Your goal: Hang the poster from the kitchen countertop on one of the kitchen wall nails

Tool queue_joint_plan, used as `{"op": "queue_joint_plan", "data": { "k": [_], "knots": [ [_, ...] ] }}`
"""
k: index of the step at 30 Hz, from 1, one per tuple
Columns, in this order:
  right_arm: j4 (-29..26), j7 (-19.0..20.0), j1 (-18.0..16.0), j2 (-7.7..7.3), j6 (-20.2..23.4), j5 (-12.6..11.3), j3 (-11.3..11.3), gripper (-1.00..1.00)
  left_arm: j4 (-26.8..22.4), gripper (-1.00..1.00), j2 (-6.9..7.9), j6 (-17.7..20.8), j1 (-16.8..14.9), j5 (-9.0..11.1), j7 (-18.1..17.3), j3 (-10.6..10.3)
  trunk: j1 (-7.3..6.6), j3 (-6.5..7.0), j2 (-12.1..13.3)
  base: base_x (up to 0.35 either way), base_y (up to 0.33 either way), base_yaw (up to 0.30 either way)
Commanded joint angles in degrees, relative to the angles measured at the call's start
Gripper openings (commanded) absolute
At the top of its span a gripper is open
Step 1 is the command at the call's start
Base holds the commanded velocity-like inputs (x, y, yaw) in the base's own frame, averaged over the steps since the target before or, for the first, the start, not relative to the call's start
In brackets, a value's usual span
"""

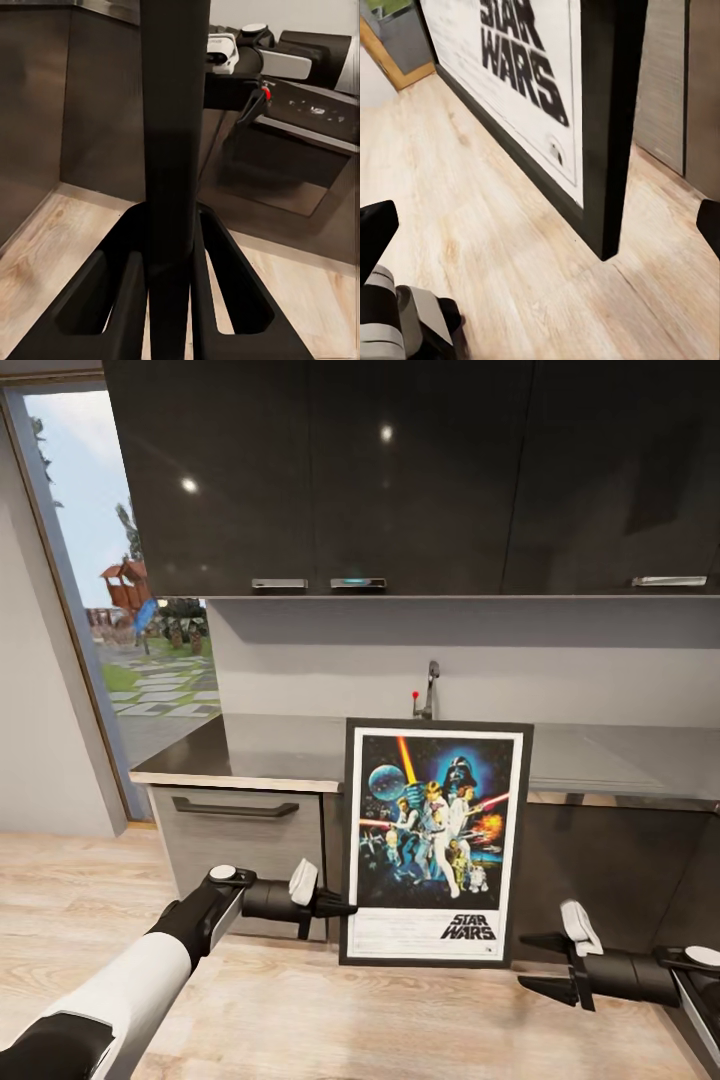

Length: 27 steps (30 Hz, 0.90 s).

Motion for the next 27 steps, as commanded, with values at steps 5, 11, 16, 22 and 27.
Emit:
{"op": "queue_joint_plan", "data": {
  "k": [5,11,16,22,27],
  "knots": [
    [0.0,1.2,-0.4,0.09,0.6,0.4,-0.2,1.00,0.0,-1.00,0.06,-0.3,-0.1,0.4,-1.4,-0.4,0.00,-0.07,0.0,0.000,0.000,0.000],
    [0.1,1.4,-0.5,0.11,0.6,0.4,-0.2,1.00,0.0,-1.00,0.03,-0.3,-0.1,0.4,-1.7,-0.5,0.00,-0.07,0.0,0.000,0.000,0.000],
    [0.1,1.4,-0.5,0.11,0.6,0.4,-0.2,1.00,0.0,-1.00,-0.11,-0.3,-0.1,0.4,-1.9,-0.5,0.00,-0.07,0.0,0.000,0.000,0.000],
    [0.1,1.4,-0.5,0.19,0.6,0.4,-0.2,1.00,0.0,-1.00,-0.23,-0.3,-0.1,0.4,-1.9,-0.6,0.00,-0.07,0.0,0.000,0.000,0.000],
    [0.1,1.3,-0.5,0.27,0.5,0.4,-0.2,1.00,0.0,-1.00,-0.24,-0.3,-0.1,0.4,-1.9,-0.6,0.00,-0.07,0.0,0.000,0.000,0.000]
  ]
}}
